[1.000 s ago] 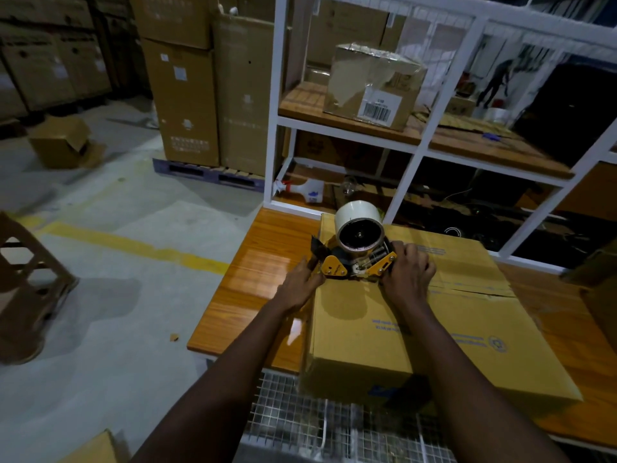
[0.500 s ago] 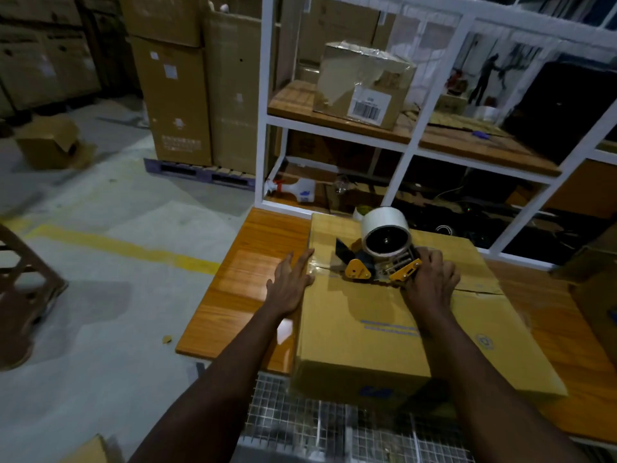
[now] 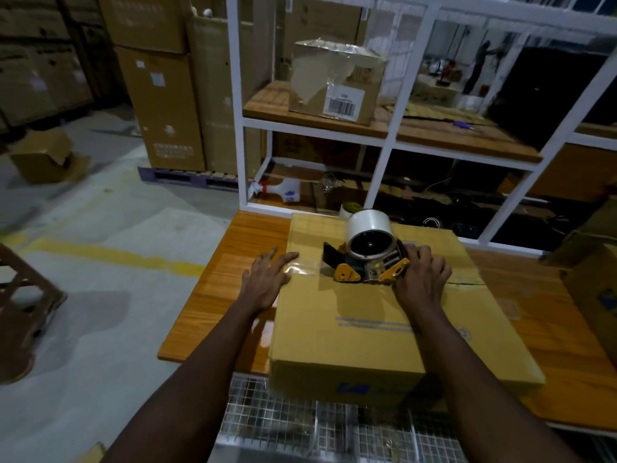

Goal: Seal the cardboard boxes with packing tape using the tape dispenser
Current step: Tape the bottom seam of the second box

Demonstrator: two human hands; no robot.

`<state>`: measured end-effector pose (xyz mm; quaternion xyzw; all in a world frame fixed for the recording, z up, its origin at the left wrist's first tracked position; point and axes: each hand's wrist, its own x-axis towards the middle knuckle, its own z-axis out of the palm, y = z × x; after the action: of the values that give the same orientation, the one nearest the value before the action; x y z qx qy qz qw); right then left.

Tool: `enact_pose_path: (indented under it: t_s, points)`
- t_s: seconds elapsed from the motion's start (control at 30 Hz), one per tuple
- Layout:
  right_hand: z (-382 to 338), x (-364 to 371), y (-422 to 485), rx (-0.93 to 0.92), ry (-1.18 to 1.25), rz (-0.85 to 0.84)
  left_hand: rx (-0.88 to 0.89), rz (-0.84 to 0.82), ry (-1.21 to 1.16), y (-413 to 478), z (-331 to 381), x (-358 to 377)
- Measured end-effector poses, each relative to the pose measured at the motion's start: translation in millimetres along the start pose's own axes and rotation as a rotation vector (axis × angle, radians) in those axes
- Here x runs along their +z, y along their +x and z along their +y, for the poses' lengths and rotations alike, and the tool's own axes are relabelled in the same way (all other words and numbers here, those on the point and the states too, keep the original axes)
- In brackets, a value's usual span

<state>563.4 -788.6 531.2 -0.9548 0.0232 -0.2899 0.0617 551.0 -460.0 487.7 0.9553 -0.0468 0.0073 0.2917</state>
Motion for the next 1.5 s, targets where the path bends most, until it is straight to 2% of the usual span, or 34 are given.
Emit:
enact_pose_path:
  t_s: [0.17, 0.23, 0.33, 0.43, 0.5, 0.6, 0.87, 1.03, 1.2, 1.33, 1.5]
  points:
    - [65.1, -4.7, 4.9, 0.020, -0.045, -0.022, -0.030, -0.002, 0.023, 0.1, 9.6, -6.3]
    - [69.0, -4.9, 5.8, 0.007, -0.061, -0.022, -0.010, 0.004, 0.110, -1.0, 16.8, -11.4]
    - [64.9, -6.3, 5.2, 0.000, -0.072, -0.006, -0.101, 0.005, 0.255, -5.4, 41.2, -21.6]
    - [67.2, -8.2, 6.4, -0.011, -0.066, -0.006, -0.081, -0.109, 0.446, -5.8, 85.1, -6.5]
    - [67.0, -7.7, 6.2, -0.020, -0.061, -0.007, -0.109, -0.145, 0.460, -7.1, 106.6, 14.2]
    - [66.1, -6.5, 7.4, -0.019, -0.040, -0.001, -0.156, -0.114, 0.505, -9.3, 112.2, 30.5]
    - [83.9, -11.2, 12.8, -0.070, -0.036, -0.061, -0.234, -0.123, 0.472, -9.9, 110.1, 23.8]
    - [143.9, -18.9, 21.0, 0.007, -0.013, -0.091, -0.267, -0.116, 0.468, -10.3, 112.7, 22.5]
    - [197.9, -23.5, 23.3, 0.025, 0.010, -0.026, -0.282, -0.107, 0.491, -8.9, 113.5, 21.8]
    - [241.7, -20.2, 27.5, 0.128, 0.056, -0.084, -0.283, -0.104, 0.498, -9.8, 115.1, 23.7]
    - [255.4, -8.4, 22.1, 0.214, 0.132, -0.143, -0.305, -0.118, 0.512, -7.5, 115.5, 23.4]
